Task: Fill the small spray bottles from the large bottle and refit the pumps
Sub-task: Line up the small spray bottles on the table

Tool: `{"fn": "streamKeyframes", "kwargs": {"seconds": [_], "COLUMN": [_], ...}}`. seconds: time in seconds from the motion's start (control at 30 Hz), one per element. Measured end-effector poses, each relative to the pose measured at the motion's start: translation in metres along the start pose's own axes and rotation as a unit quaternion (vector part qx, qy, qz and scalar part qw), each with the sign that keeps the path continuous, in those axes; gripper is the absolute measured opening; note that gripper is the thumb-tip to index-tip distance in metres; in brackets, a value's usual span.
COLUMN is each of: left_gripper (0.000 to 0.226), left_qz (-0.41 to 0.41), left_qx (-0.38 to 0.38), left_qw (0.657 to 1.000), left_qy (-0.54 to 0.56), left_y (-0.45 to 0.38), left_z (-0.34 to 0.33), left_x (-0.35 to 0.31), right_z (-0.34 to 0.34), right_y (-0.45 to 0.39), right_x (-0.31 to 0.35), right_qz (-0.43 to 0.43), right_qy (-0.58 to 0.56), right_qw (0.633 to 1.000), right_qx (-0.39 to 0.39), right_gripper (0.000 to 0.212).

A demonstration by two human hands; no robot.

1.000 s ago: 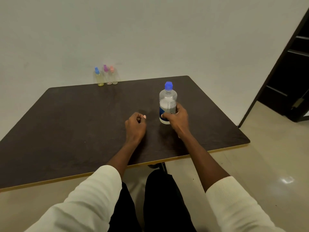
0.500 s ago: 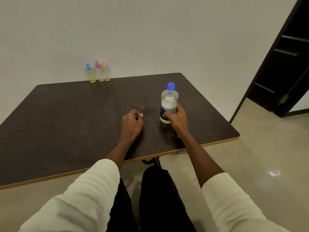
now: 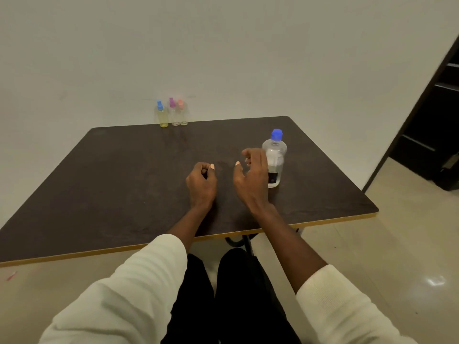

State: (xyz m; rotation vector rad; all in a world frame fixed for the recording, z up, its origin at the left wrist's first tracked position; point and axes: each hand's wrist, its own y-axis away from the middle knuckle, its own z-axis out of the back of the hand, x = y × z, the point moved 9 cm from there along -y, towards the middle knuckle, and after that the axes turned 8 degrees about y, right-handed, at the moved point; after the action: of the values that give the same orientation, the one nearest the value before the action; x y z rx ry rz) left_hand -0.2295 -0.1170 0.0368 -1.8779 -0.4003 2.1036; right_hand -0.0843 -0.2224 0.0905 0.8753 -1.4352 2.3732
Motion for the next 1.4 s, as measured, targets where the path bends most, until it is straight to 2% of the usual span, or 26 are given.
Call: {"fn": "streamKeyframes", "kwargs": {"seconds": [0.1, 0.2, 0.33, 0.53, 0.8, 0.93, 1.0, 1.3, 1.4], "left_gripper": [0.012, 0.010, 0.006, 0.007, 0.021, 0.043, 0.044, 0.035, 0.037], "left_qz": [0.007, 0.021, 0.025, 0.030, 0.021, 0.034, 0.040, 0.034, 0.045], "left_qx": [-0.037, -0.063, -0.065, -0.082, -0.084, -0.098, -0.100, -0.096, -0.090], "left_qw": [0.999, 0.996, 0.996, 0.996, 0.995, 0.993, 0.992, 0.990, 0.991], "left_qy": [-0.022, -0.053, -0.064, -0.035, -0.045, -0.057, -0.060, -0.095, -0.087], "left_y": [-0.020, -0.047, -0.098, -0.200, -0.318, -0.351, -0.362, -0.370, -0.371], "left_z": [0.035, 0.069, 0.086, 0.058, -0.004, -0.014, -0.018, -0.023, -0.025], "left_x": [0.015, 0.032, 0.052, 0.089, 0.148, 0.160, 0.166, 0.170, 0.173], "right_z": [-0.049, -0.094, -0.157, -0.261, -0.382, -0.416, -0.431, -0.460, -0.466], "right_y": [-0.007, -0.020, -0.051, -0.102, -0.162, -0.186, -0.193, -0.209, -0.209], "right_x": [-0.002, -0.007, -0.025, -0.067, -0.119, -0.121, -0.127, -0.135, -0.137], "right_qz": [-0.073, -0.118, -0.175, -0.241, -0.204, -0.178, -0.172, -0.155, -0.158], "right_qy": [-0.033, -0.043, -0.057, -0.091, -0.035, -0.031, -0.036, -0.001, 0.011], "right_qw": [0.993, 0.982, 0.972, 0.950, 0.957, 0.958, 0.958, 0.962, 0.960], "right_qx": [0.091, 0.139, 0.148, 0.175, 0.203, 0.221, 0.227, 0.225, 0.230], "right_gripper": [0.016, 0.017, 0.008, 0.017, 0.039, 0.056, 0.061, 0.060, 0.049]}}
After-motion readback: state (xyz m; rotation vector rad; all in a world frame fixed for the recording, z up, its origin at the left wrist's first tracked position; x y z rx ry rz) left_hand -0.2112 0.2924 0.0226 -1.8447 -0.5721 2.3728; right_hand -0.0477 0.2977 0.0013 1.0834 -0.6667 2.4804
